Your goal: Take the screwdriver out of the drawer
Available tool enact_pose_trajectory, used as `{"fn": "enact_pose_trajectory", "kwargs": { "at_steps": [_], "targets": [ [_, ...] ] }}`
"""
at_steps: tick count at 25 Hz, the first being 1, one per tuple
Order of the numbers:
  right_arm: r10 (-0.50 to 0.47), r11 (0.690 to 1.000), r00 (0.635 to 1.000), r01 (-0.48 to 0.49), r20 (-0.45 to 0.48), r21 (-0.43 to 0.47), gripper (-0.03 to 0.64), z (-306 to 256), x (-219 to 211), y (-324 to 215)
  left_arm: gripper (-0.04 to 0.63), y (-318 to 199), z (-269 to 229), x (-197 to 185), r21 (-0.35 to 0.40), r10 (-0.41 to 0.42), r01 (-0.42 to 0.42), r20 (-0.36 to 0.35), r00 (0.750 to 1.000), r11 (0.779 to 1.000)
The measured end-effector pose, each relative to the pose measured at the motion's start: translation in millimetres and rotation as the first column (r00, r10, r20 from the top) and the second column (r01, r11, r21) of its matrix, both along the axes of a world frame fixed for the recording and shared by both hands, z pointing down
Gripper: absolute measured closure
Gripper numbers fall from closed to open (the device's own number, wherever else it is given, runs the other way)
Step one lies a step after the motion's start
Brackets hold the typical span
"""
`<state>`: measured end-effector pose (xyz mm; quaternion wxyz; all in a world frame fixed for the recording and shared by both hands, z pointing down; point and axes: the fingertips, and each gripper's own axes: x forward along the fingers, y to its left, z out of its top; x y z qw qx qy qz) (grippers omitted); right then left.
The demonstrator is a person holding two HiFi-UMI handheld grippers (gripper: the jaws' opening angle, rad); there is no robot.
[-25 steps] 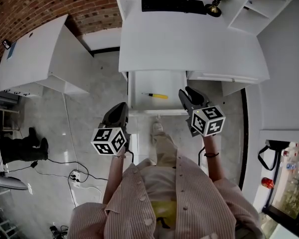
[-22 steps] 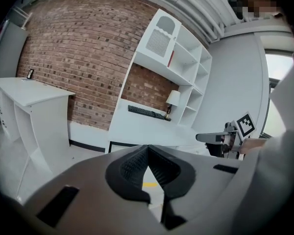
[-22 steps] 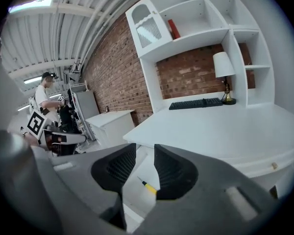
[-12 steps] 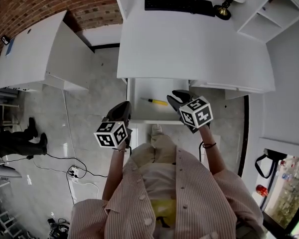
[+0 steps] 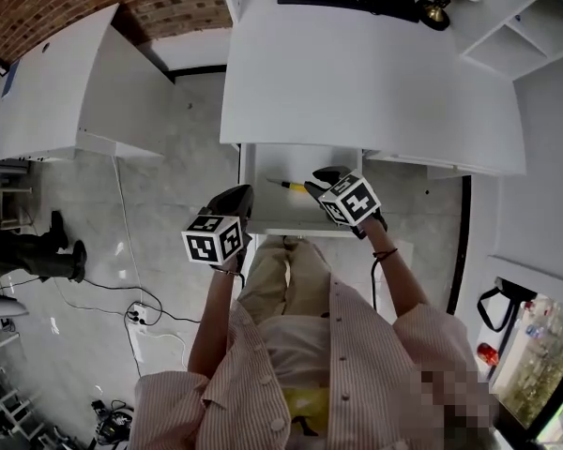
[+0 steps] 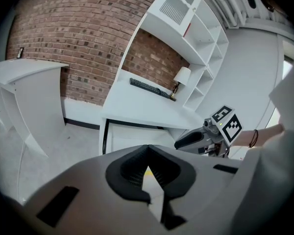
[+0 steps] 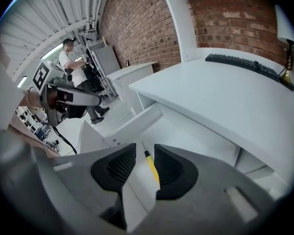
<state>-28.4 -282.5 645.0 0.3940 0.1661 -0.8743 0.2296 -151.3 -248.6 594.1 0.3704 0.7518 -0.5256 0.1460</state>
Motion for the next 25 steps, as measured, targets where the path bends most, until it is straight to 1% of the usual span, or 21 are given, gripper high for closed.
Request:
{"fn": "enact_pose_trajectory", "kwargs": {
  "at_steps": [4, 7, 9, 12, 18, 25],
  "targets": [
    [-0.078, 0.997, 0.993, 0.076, -0.084, -0.032, 0.506, 34.7, -4.5, 3.7, 0.597, -5.5, 18.3, 3.3, -0.051, 0.044, -0.045, -0.01, 0.999, 0.998],
    [-0.156, 0.987, 0.977, 0.15, -0.144, -0.054, 0.506, 61.2, -10.3, 8.3, 0.597, -0.9, 40.5, 6.1, -0.129, 0.088, -0.091, -0.029, 0.996, 0.987],
    [-0.2, 0.979, 0.963, 0.192, -0.182, -0.065, 0.506, 77.2, -11.5, 9.4, 0.597, -3.5, 46.5, 9.2, -0.148, 0.115, -0.118, -0.031, 0.993, 0.982],
    [-0.248, 0.968, 0.943, 0.235, -0.22, -0.084, 0.506, 98.5, -14.2, 9.8, 0.597, -8.2, 51.9, 12.0, -0.174, 0.154, -0.155, -0.017, 0.988, 0.973],
    [-0.313, 0.95, 0.915, 0.3, -0.255, -0.092, 0.506, 121.8, -27.9, 11.4, 0.597, -12.0, 61.3, 9.4, -0.209, 0.163, -0.165, -0.03, 0.986, 0.964],
    [-0.333, 0.943, 0.89, 0.32, -0.312, -0.095, 0.506, 149.2, -28.3, 14.6, 0.597, -7.4, 69.1, 10.7, -0.252, 0.161, -0.171, -0.06, 0.985, 0.952]
  ]
}}
